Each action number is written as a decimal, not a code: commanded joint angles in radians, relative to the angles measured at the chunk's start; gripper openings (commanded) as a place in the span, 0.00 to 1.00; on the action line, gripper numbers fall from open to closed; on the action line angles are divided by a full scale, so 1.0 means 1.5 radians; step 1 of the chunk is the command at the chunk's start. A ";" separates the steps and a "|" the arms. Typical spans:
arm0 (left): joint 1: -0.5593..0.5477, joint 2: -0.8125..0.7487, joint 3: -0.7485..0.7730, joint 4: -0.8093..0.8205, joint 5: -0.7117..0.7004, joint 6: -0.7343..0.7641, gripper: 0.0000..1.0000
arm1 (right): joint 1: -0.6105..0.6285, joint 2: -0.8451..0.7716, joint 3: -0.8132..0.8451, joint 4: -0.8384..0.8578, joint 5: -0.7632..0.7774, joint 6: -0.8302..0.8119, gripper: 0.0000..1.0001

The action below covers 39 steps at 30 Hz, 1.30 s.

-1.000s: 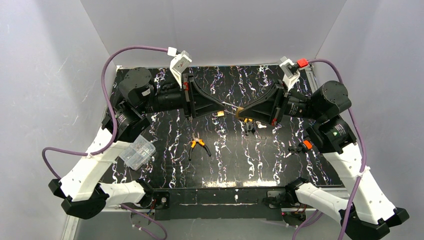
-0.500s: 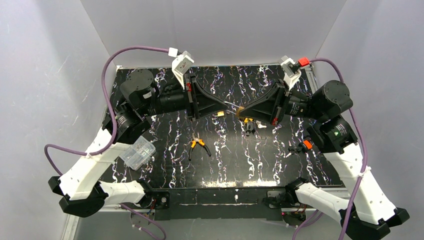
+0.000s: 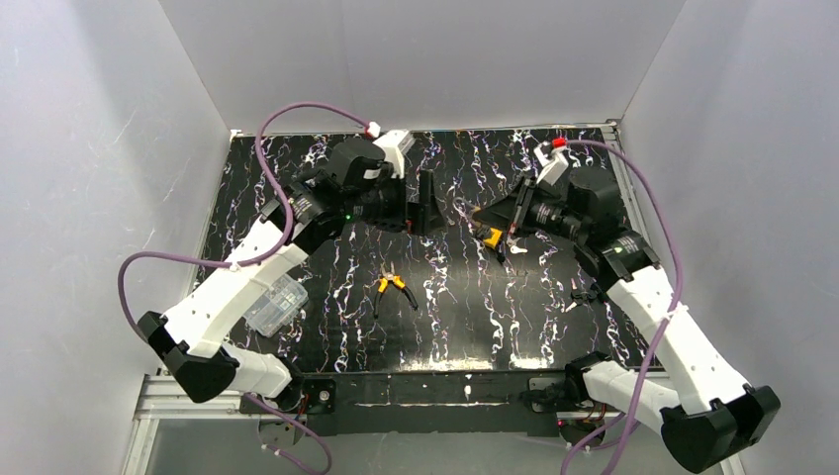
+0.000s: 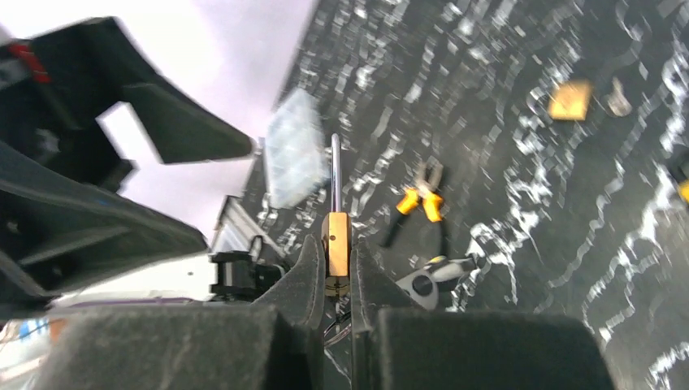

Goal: Lock with the key
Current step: Lock the lock, then place the lock at the center of the board.

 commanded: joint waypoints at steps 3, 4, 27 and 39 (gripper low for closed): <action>0.060 -0.064 -0.067 -0.024 -0.036 -0.048 0.98 | -0.002 0.025 -0.093 0.019 0.069 0.007 0.01; 0.062 -0.066 -0.078 -0.019 -0.031 -0.050 0.98 | -0.002 0.039 -0.108 0.034 0.065 0.012 0.01; 0.067 -0.109 -0.198 0.028 0.061 -0.059 0.98 | 0.058 0.405 -0.159 0.253 0.018 0.140 0.01; 0.071 -0.138 -0.210 0.019 0.074 -0.041 0.98 | 0.065 0.375 -0.126 0.114 0.098 0.113 0.70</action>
